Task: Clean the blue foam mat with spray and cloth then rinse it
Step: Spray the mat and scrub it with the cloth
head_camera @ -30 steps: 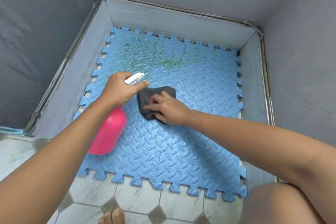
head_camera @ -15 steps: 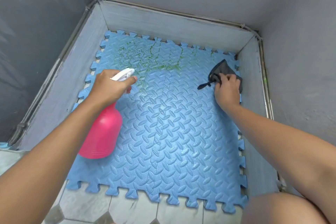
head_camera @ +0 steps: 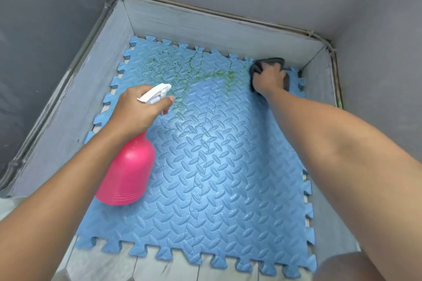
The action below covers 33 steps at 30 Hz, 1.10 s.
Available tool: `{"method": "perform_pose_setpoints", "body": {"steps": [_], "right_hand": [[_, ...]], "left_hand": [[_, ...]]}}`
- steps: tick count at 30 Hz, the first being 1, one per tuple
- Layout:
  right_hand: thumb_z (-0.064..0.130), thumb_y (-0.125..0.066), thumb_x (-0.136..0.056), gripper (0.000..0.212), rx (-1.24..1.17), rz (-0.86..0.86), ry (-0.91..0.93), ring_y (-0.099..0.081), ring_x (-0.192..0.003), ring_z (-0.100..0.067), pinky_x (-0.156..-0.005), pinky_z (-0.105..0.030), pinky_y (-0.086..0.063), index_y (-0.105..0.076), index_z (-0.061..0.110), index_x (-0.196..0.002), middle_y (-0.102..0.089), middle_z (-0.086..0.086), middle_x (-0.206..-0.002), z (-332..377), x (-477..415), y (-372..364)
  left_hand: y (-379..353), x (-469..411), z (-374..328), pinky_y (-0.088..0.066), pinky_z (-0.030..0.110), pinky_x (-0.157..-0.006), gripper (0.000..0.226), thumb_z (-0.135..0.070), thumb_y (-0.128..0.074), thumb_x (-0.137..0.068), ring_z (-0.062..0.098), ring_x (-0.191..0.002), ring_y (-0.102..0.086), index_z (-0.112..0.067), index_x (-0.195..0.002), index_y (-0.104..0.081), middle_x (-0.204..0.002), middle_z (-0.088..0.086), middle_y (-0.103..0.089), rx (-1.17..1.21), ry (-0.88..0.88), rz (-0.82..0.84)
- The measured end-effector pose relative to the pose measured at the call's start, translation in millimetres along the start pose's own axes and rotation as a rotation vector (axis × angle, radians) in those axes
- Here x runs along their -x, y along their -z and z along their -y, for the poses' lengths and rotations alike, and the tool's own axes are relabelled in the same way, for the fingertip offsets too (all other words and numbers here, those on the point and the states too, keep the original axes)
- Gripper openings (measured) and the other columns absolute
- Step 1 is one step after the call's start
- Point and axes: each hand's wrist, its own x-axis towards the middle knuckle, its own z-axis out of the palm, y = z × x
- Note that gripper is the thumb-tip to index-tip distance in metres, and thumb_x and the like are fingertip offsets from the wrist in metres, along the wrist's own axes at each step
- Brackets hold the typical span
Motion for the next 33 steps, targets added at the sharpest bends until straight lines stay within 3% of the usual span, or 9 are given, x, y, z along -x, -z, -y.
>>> {"method": "perform_pose_setpoints", "body": {"steps": [5, 8, 10, 13, 17, 19, 26, 28, 33], "right_hand": [[0.035, -0.051, -0.098, 0.044, 0.06, 0.15, 0.667, -0.044, -0.11, -0.03, -0.095, -0.039, -0.042, -0.052, 0.032, -0.142, -0.052, -0.007, -0.129, 79, 65, -36], [0.032, -0.052, -0.1, 0.042, 0.089, 0.193, 0.851, -0.044, -0.104, -0.024, -0.086, -0.035, -0.041, -0.054, 0.029, -0.141, -0.053, -0.002, -0.126, 58, 74, -33], [0.029, -0.052, -0.099, 0.04, 0.084, 0.113, 0.767, -0.047, -0.11, -0.029, -0.091, -0.039, -0.042, -0.057, 0.028, -0.139, -0.054, -0.005, -0.127, 28, 50, -26], [0.019, -0.05, -0.096, 0.044, 0.131, -0.047, 0.349, -0.043, -0.122, -0.043, -0.103, -0.046, -0.04, -0.056, 0.03, -0.138, -0.048, -0.012, -0.136, -24, 4, -9], [0.02, -0.049, -0.095, 0.047, 0.142, 0.023, -0.05, -0.036, -0.132, -0.045, -0.114, -0.044, -0.031, -0.054, 0.03, -0.14, -0.034, -0.016, -0.148, -46, -23, 14], [0.026, -0.053, -0.095, 0.044, 0.088, 0.054, 0.106, -0.043, -0.126, -0.045, -0.11, -0.042, -0.036, -0.056, 0.032, -0.138, -0.042, -0.015, -0.143, -21, -2, 10], [0.03, -0.059, -0.097, 0.034, 0.008, 0.401, 1.1, -0.045, -0.097, -0.019, -0.081, -0.03, -0.042, -0.062, 0.035, -0.131, -0.054, 0.005, -0.119, 23, 165, -30], [0.024, -0.059, -0.098, 0.036, 0.003, 0.316, 1.028, -0.046, -0.101, -0.02, -0.083, -0.031, -0.046, -0.061, 0.032, -0.133, -0.054, 0.005, -0.123, 11, 155, -33], [0.025, -0.054, -0.101, 0.037, -0.097, 0.05, 0.495, -0.045, -0.11, -0.027, -0.097, -0.04, -0.044, -0.059, 0.021, -0.138, -0.053, -0.004, -0.13, -10, 115, -24]], "left_hand": [[-8, 2, -4, -0.046, 0.029, -0.068, 0.036, -0.048, -0.073, -0.083, 0.011, -0.064, -0.062, -0.012, -0.075, -0.073, -0.075, 0.0, -0.076, -0.065, -0.016, -0.023], [-6, 3, -3, -0.046, 0.03, -0.068, 0.038, -0.05, -0.068, -0.08, 0.011, -0.065, -0.062, -0.013, -0.075, -0.072, -0.074, 0.0, -0.075, -0.076, -0.011, -0.027], [-4, 3, -3, -0.05, 0.035, -0.073, 0.038, -0.05, -0.067, -0.08, 0.016, -0.07, -0.066, -0.013, -0.075, -0.072, -0.075, 0.0, -0.075, -0.075, 0.001, -0.022], [-3, 3, -4, -0.056, 0.043, -0.077, 0.043, -0.055, -0.066, -0.076, 0.026, -0.075, -0.07, -0.011, -0.076, -0.071, -0.076, 0.006, -0.074, -0.066, 0.03, -0.012], [-3, 1, -7, -0.064, 0.046, -0.057, 0.039, -0.046, -0.077, -0.079, 0.025, -0.07, -0.067, -0.008, -0.089, -0.072, -0.09, 0.017, -0.073, -0.007, 0.165, 0.026], [-2, 0, -7, -0.064, 0.046, -0.053, 0.032, -0.037, -0.082, -0.081, 0.022, -0.066, -0.064, -0.006, -0.09, -0.074, -0.089, 0.016, -0.071, -0.024, 0.288, 0.068], [9, 15, 9, -0.063, 0.044, -0.05, 0.03, -0.035, -0.083, -0.081, 0.02, -0.066, -0.065, -0.007, -0.089, -0.075, -0.083, 0.008, -0.071, -0.017, 0.405, 0.025], [18, 13, 14, -0.065, 0.044, -0.055, 0.032, -0.038, -0.081, -0.081, 0.024, -0.062, -0.068, -0.007, -0.083, -0.075, -0.079, 0.008, -0.075, -0.028, 0.404, -0.009], [26, 34, 26, -0.058, 0.037, -0.068, 0.049, -0.055, -0.066, -0.072, 0.028, -0.065, -0.073, -0.006, -0.067, -0.065, -0.063, 0.014, -0.072, -0.231, 0.423, -0.013]]}}
